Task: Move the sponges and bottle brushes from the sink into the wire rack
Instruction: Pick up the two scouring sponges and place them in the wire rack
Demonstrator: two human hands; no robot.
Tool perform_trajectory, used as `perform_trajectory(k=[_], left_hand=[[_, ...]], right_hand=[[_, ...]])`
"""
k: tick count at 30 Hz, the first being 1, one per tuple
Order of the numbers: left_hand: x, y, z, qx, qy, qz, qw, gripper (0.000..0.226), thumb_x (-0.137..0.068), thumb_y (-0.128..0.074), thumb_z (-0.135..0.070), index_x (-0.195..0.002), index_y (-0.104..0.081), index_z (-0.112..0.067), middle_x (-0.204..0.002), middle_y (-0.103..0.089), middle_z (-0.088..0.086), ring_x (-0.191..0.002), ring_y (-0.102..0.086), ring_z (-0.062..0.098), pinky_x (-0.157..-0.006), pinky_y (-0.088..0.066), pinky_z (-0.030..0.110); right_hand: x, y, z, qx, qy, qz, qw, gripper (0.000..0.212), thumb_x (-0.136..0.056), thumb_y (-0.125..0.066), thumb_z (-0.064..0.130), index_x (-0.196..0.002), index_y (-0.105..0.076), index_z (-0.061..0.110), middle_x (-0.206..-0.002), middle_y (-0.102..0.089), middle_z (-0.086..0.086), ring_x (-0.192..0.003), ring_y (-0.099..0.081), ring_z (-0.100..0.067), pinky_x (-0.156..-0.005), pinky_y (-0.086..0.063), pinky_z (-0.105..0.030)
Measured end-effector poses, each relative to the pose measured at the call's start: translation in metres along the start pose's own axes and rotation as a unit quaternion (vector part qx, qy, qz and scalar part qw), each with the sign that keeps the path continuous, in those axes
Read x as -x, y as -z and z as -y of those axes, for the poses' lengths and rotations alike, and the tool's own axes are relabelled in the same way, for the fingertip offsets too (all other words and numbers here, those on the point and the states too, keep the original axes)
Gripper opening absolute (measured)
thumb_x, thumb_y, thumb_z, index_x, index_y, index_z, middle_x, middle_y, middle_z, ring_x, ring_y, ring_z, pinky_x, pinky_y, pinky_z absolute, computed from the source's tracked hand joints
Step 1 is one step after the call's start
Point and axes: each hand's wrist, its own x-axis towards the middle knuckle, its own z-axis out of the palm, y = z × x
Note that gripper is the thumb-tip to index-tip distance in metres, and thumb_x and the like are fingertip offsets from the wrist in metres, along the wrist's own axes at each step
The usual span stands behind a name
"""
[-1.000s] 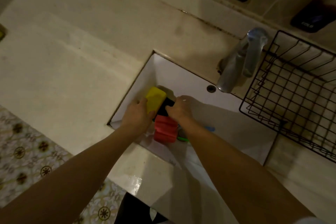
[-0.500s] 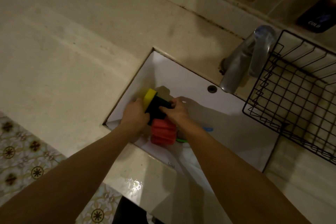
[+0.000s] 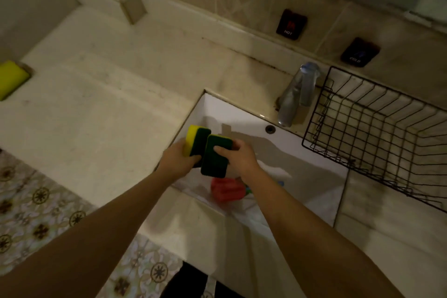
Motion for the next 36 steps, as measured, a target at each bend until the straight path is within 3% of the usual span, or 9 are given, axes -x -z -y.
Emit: perform_trajectory(k=[3, 7, 12, 16, 21, 24, 27, 33, 36], left_hand=[[0.016, 0.014, -0.002, 0.054, 0.032, 0.029, 0.998, 0.045, -0.075, -0.074, -0.027, -0.113, -0.057, -0.009, -0.102, -0.066, 0.016, -0.079, -0.065, 0.026, -0.059, -0.058, 0.037], [0.04, 0.029, 0.001, 0.138, 0.055, 0.074, 0.986, 0.045, -0.075, -0.076, -0.024, -0.113, -0.06, -0.005, -0.102, -0.069, 0.017, -0.087, -0.068, 0.03, -0.072, -0.061, 0.046], [0.07, 0.04, 0.007, 0.213, 0.063, 0.142, 0.965, 0.036, -0.08, -0.071, -0.01, -0.114, -0.058, -0.009, -0.109, -0.067, 0.016, -0.096, -0.066, 0.032, -0.08, -0.057, 0.046], [0.09, 0.045, 0.009, 0.257, 0.046, 0.185, 0.947, 0.036, -0.082, -0.055, 0.008, -0.116, -0.057, -0.004, -0.114, -0.065, 0.021, -0.1, -0.065, 0.035, -0.089, -0.054, 0.053], [0.112, 0.042, 0.009, 0.263, 0.068, 0.217, 0.938, 0.039, -0.079, -0.048, -0.002, -0.117, -0.052, -0.01, -0.108, -0.067, 0.018, -0.094, -0.066, 0.032, -0.074, -0.058, 0.048], [0.12, 0.039, 0.008, 0.269, 0.062, 0.21, 0.938, 0.038, -0.081, -0.047, -0.008, -0.118, -0.04, -0.016, -0.107, -0.062, 0.018, -0.089, -0.066, 0.033, -0.062, -0.056, 0.042], [0.128, 0.037, 0.006, 0.272, 0.053, 0.209, 0.938, 0.039, -0.079, -0.048, -0.01, -0.115, -0.037, -0.02, -0.103, -0.06, 0.015, -0.087, -0.064, 0.031, -0.06, -0.054, 0.04], [0.146, 0.024, -0.002, 0.245, 0.024, 0.252, 0.936, 0.072, -0.064, -0.075, -0.042, -0.118, -0.029, -0.026, -0.107, -0.057, 0.009, -0.092, -0.062, 0.026, -0.054, -0.054, 0.034], [0.15, 0.011, -0.008, 0.219, 0.002, 0.25, 0.943, 0.084, -0.057, -0.083, -0.038, -0.115, -0.023, -0.03, -0.106, -0.054, 0.004, -0.092, -0.061, 0.023, -0.052, -0.053, 0.031]], right_hand=[[0.029, 0.001, 0.008, -0.045, 0.0, 0.02, 0.999, 0.042, -0.08, -0.078, 0.017, -0.118, -0.062, 0.009, -0.114, -0.068, -0.015, -0.102, -0.068, -0.029, -0.086, -0.059, -0.044], [0.069, -0.005, 0.013, -0.062, 0.0, 0.034, 0.998, 0.039, -0.089, -0.068, 0.023, -0.125, -0.056, 0.015, -0.119, -0.065, -0.012, -0.105, -0.065, -0.029, -0.088, -0.058, -0.047], [0.113, -0.02, 0.009, -0.031, 0.014, 0.008, 0.999, 0.049, -0.078, -0.078, 0.034, -0.118, -0.052, 0.022, -0.112, -0.065, -0.003, -0.094, -0.065, -0.016, -0.066, -0.054, -0.026], [0.142, -0.025, -0.001, -0.01, 0.045, -0.008, 0.999, 0.049, -0.063, -0.089, 0.02, -0.095, -0.055, 0.034, -0.09, -0.06, 0.018, -0.07, -0.066, 0.007, -0.047, -0.05, -0.012], [0.178, -0.029, 0.001, 0.074, 0.011, -0.076, 0.994, 0.076, -0.065, -0.086, 0.027, -0.111, -0.025, 0.024, -0.095, -0.046, 0.008, -0.094, -0.052, -0.017, -0.072, -0.048, -0.03], [0.198, -0.026, -0.003, 0.062, 0.044, -0.085, 0.993, 0.062, -0.069, -0.082, 0.019, -0.113, -0.039, 0.021, -0.107, -0.056, -0.001, -0.1, -0.058, -0.02, -0.078, -0.054, -0.034], [0.218, -0.016, -0.009, 0.05, 0.097, -0.074, 0.991, 0.043, -0.069, -0.08, 0.011, -0.096, -0.054, 0.033, -0.099, -0.065, 0.001, -0.098, -0.064, -0.022, -0.089, -0.057, -0.045], [0.239, -0.006, -0.015, 0.09, 0.065, -0.119, 0.987, 0.069, -0.067, -0.08, 0.016, -0.128, -0.048, 0.023, -0.123, -0.05, -0.013, -0.114, -0.054, -0.031, -0.096, -0.053, -0.048], [0.24, 0.003, -0.019, 0.135, 0.066, -0.142, 0.978, 0.064, -0.072, -0.077, 0.024, -0.128, -0.048, 0.023, -0.107, -0.048, -0.002, -0.112, -0.049, -0.028, -0.101, -0.048, -0.048]])
